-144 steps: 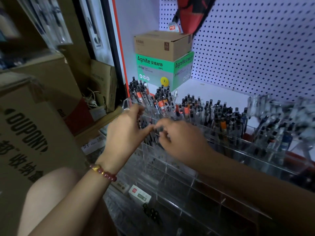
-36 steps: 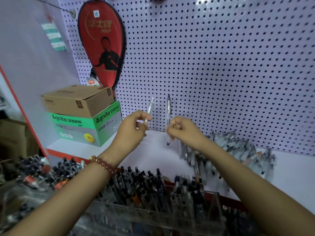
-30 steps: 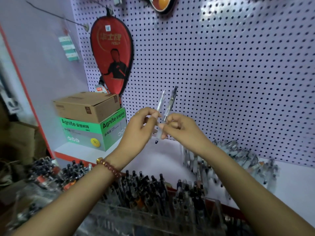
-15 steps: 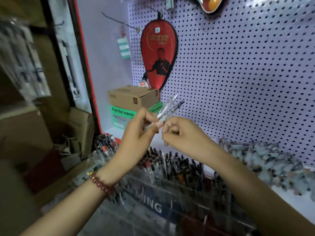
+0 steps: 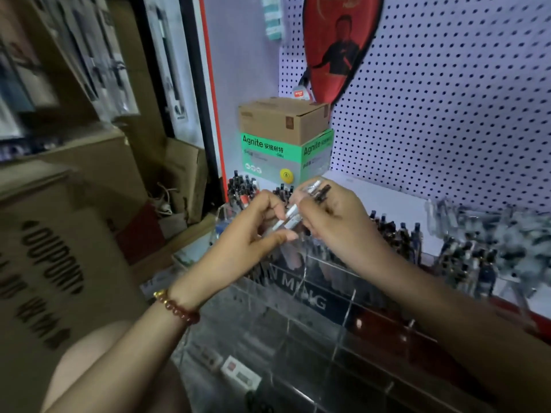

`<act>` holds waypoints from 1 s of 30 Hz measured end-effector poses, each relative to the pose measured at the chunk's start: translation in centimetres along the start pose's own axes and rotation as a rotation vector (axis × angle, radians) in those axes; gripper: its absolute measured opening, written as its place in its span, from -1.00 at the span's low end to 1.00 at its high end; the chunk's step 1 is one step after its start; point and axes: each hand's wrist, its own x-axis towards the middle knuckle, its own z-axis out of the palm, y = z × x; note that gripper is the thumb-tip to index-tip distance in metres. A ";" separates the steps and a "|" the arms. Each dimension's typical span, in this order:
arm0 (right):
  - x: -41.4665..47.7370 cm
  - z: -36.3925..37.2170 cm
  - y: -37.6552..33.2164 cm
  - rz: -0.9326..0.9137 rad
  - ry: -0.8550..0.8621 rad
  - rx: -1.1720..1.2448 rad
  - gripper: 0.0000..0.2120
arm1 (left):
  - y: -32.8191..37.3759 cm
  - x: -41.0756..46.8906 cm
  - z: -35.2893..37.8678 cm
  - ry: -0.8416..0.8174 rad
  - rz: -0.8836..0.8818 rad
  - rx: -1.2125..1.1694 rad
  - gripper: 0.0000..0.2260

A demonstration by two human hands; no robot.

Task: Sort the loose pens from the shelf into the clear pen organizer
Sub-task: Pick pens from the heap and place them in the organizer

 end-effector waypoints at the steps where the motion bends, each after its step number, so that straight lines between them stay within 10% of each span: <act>1: -0.1 0.4 0.1 -0.028 0.020 -0.049 -0.85 | -0.1 -0.3 -0.4 -0.003 -0.012 0.021 -0.78; 13: -1.2 4.8 4.2 -0.093 -0.207 -0.656 -0.84 | -3.5 -2.6 -3.7 0.096 -0.229 0.461 -0.84; 30: -1.8 7.5 6.8 0.150 -0.357 -0.596 -0.75 | -5.1 -3.0 -1.7 -0.077 -0.450 0.600 -0.66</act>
